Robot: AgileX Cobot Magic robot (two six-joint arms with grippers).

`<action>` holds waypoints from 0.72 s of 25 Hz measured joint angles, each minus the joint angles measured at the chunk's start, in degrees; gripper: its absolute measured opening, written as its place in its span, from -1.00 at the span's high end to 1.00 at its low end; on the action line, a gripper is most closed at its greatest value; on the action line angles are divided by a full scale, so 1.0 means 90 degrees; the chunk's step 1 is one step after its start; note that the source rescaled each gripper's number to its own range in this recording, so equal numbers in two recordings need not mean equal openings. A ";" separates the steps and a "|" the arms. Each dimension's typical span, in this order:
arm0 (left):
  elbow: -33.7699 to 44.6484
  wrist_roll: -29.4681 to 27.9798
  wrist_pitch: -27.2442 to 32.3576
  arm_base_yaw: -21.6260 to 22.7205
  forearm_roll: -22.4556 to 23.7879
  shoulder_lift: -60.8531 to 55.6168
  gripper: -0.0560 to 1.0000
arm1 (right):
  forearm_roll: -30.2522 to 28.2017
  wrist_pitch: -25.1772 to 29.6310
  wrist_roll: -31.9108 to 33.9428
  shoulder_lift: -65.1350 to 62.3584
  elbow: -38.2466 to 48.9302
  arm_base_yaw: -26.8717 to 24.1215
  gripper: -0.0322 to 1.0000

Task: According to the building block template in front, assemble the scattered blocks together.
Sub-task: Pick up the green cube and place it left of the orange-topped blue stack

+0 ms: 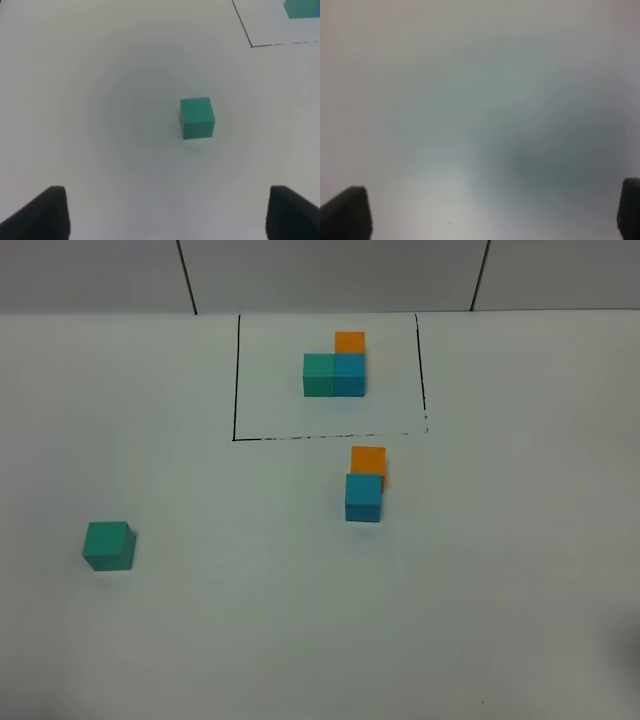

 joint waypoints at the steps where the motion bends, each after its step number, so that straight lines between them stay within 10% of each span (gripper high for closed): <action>1: 0.0000 0.0000 0.0000 0.0000 0.0000 0.0000 -0.55 | -0.0006 0.0062 -0.0006 -0.0388 0.0137 0.0000 -1.00; 18: 0.0000 0.0000 0.0000 0.0000 0.0000 0.0000 -0.55 | 0.0294 0.0097 -0.0649 -0.3686 0.1058 0.0000 -0.99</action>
